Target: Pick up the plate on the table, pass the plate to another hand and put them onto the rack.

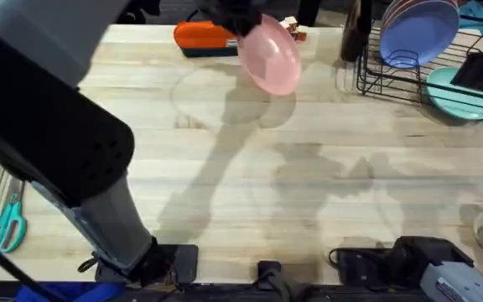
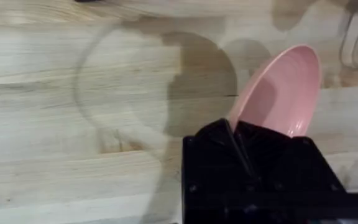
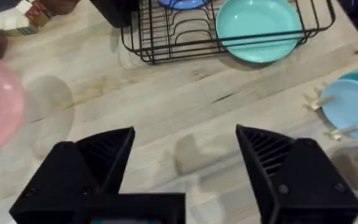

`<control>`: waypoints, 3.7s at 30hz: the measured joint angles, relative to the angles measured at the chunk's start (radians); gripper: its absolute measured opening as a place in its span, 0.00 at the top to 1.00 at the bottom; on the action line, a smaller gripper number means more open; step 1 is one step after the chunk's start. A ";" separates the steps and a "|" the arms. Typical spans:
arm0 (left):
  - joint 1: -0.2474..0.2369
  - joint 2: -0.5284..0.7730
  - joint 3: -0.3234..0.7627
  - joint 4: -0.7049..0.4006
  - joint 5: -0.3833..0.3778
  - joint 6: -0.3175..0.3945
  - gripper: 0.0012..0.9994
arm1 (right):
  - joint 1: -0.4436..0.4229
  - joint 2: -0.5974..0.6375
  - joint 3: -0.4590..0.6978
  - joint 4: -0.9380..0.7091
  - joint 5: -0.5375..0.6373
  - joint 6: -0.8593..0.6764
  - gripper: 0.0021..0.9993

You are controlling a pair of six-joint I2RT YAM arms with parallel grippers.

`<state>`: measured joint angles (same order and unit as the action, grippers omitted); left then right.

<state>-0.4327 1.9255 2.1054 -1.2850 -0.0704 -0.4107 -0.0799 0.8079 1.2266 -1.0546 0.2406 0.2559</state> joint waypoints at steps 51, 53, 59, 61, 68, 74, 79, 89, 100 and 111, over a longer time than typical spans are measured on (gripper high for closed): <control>0.217 0.000 0.132 -0.234 0.494 0.192 0.96 | 0.000 0.236 0.000 0.227 -0.769 0.096 0.01; 0.217 0.000 0.132 -0.234 0.497 0.194 0.96 | 0.000 0.237 0.000 0.227 -0.771 0.096 0.01; 0.216 0.000 0.132 -0.234 0.511 0.199 0.96 | 0.000 0.236 0.000 0.226 -0.773 0.097 0.01; 0.216 0.000 0.132 -0.234 0.519 0.204 0.96 | 0.000 0.237 0.000 0.225 -0.773 0.107 0.01; 0.216 0.000 0.132 -0.234 0.524 0.225 0.96 | 0.000 0.236 0.000 0.237 -0.774 0.177 0.01; 0.216 0.000 0.132 -0.234 0.524 0.232 0.96 | 0.025 0.248 0.000 0.252 -0.780 0.209 0.01; 0.216 0.000 0.132 -0.234 0.524 0.232 0.96 | 0.076 0.285 0.000 0.292 -0.779 0.209 0.01; 0.216 0.000 0.132 -0.234 0.524 0.232 0.96 | 0.178 0.381 0.000 0.326 -0.715 0.209 0.01; 0.216 0.000 0.132 -0.234 0.524 0.232 0.96 | 0.280 0.501 0.000 0.395 -0.640 0.209 0.01; 0.216 0.000 0.132 -0.234 0.524 0.232 0.96 | 0.309 0.562 0.000 0.419 -0.630 0.209 0.17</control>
<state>-0.2165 1.9255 2.2379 -1.5192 0.4534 -0.1783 0.2291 1.3697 1.2270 -0.6355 -0.3898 0.4648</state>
